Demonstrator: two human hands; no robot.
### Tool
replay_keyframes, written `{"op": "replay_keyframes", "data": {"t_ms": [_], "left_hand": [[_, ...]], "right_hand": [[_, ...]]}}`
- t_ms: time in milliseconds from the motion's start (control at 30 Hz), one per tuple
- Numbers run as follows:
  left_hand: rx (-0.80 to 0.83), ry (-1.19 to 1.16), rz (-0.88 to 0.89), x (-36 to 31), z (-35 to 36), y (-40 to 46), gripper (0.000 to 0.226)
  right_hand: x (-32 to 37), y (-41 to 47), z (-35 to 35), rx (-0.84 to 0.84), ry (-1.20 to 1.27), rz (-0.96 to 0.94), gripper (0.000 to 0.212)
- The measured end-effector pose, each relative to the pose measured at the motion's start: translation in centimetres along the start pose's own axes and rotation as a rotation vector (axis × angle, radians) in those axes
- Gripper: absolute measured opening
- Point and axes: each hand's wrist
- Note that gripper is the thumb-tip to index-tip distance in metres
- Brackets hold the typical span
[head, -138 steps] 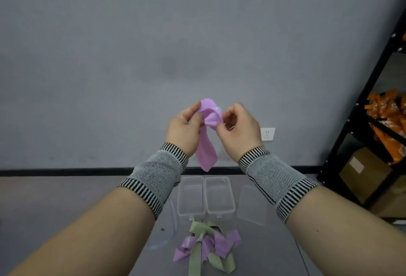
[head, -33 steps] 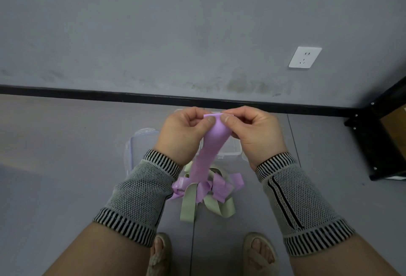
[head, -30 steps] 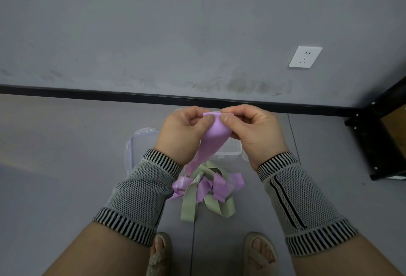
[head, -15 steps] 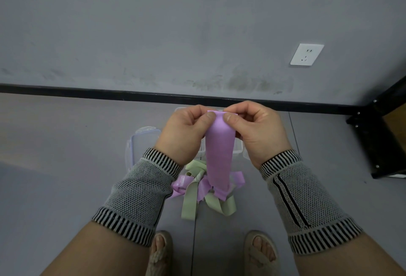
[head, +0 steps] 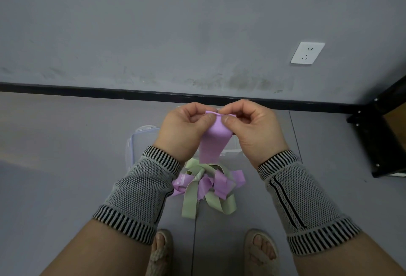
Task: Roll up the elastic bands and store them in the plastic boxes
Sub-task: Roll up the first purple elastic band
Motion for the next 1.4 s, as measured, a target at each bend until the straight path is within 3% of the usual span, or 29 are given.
{"op": "replay_keyframes", "data": {"t_ms": [233, 433, 700, 867, 1067, 1400], "left_hand": [[0.019, -0.138, -0.121, -0.4, -0.2, 0.0, 0.019], [0.002, -0.032, -0.095, -0.1, -0.5, 0.1, 0.015], [-0.059, -0.028, -0.025, -0.2, -0.3, 0.0, 0.009], [-0.043, -0.021, 0.033, -0.6, -0.1, -0.3, 0.009], [-0.035, 0.022, 0.035, -0.7, -0.1, -0.4, 0.012], [0.004, -0.097, -0.099, -1.2, -0.1, -0.6, 0.015]], "right_hand": [[-0.3, -0.1, 0.0, 0.003, -0.175, -0.12, 0.034], [-0.4, -0.2, 0.1, 0.004, -0.217, -0.125, 0.035], [0.0, -0.1, -0.2, -0.014, 0.058, 0.004, 0.022], [-0.1, -0.1, -0.3, -0.002, 0.0, 0.023, 0.009], [0.1, 0.0, -0.5, 0.0, 0.003, 0.075, 0.01], [0.0, 0.3, -0.5, 0.078, 0.32, 0.267, 0.025]]}}
Point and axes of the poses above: each hand's wrist, its own y-axis towards the middle knuckle, its own z-axis out of the palm, x = y × z, and after that the axes turned 1 degree about y, right-handed
